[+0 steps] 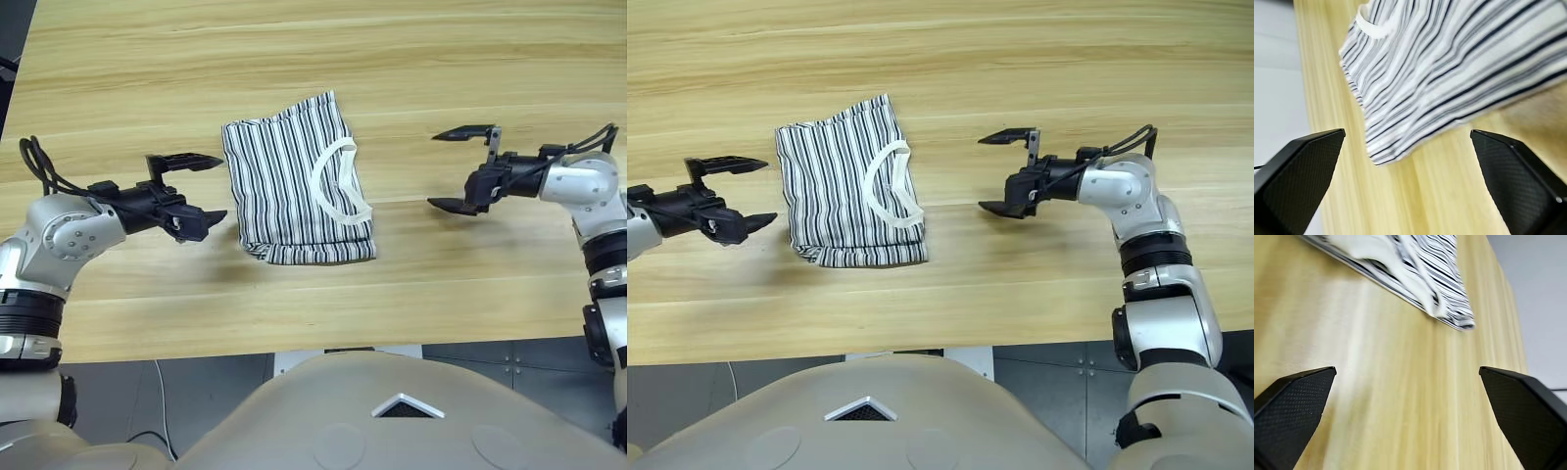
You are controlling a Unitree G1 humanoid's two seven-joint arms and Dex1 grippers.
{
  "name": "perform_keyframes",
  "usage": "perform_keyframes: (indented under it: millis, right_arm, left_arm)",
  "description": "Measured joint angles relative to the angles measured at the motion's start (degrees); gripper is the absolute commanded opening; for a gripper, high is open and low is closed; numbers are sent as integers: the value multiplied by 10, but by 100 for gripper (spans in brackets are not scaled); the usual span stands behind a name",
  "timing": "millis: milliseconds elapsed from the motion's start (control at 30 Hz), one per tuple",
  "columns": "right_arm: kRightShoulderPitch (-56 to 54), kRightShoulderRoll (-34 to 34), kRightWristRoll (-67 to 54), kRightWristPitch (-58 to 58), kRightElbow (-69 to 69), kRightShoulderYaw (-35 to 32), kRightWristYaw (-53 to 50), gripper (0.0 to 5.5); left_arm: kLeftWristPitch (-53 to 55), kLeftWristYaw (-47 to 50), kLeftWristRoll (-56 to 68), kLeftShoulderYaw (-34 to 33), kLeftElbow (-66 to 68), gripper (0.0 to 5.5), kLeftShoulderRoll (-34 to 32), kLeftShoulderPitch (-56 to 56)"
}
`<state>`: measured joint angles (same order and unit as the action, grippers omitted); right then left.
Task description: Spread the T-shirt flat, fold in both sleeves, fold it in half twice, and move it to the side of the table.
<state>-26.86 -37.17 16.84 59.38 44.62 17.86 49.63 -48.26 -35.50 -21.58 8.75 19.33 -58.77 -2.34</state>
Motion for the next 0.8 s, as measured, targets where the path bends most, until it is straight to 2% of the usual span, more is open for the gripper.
perform_keyframes:
  millis: [200, 500, 800]
  right_arm:
    - [-9, 12, 29, 76, 25, 46, -32, 550]
    - [-11, 44, 45, 114, 22, 99, -71, 550]
    - [-47, 86, 147, 128, 39, 138, -182, 550]
  left_arm:
    - [0, -3, 7, 23, 3, 474, 0, 34]
    - [-7, -5, 22, 51, 1, 474, 0, 38]
    - [-19, -5, 26, 85, 6, 474, 15, 9]
